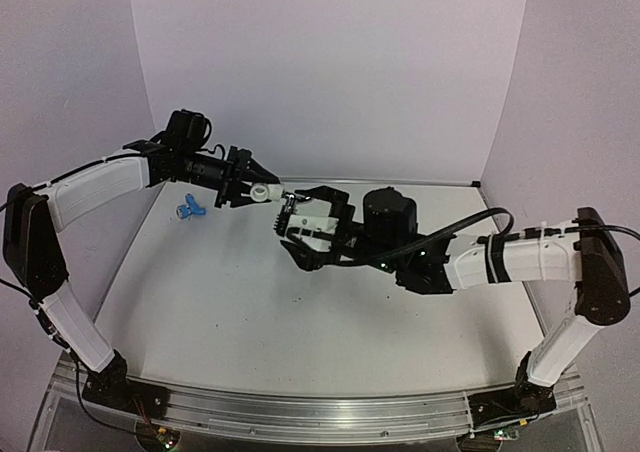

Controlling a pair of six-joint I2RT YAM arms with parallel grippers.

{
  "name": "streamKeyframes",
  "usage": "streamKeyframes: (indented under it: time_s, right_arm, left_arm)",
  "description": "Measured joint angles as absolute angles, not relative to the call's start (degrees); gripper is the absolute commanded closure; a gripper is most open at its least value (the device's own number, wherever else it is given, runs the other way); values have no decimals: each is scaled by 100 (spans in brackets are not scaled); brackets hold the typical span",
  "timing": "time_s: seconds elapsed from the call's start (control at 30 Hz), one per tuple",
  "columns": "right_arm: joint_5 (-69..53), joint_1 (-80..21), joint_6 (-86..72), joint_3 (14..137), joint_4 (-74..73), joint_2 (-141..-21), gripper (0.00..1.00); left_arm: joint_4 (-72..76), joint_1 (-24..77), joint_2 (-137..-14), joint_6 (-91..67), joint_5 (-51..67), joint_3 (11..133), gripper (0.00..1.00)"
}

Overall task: Install the water faucets
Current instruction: Screw the water faucet onto the adaptor.

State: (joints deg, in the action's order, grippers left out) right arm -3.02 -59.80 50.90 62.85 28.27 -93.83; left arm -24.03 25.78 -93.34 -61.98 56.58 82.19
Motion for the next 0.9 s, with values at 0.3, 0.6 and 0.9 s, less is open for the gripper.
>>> streamKeyframes:
  time_s: [0.3, 0.6, 0.9]
  right_arm:
    - [1267, -6103, 7304, 6588, 4055, -10573, 5]
    - [2016, -6122, 8338, 7083, 5424, -11198, 33]
    - [2131, -6187, 8471, 7121, 5037, -11252, 78]
  left_arm:
    - [-2402, 2559, -9202, -6465, 5595, 8219, 100]
    - [-2314, 2549, -9051, -6501, 5698, 8219, 100]
    - [-2519, 2558, -9021, -6316, 5557, 8193, 100]
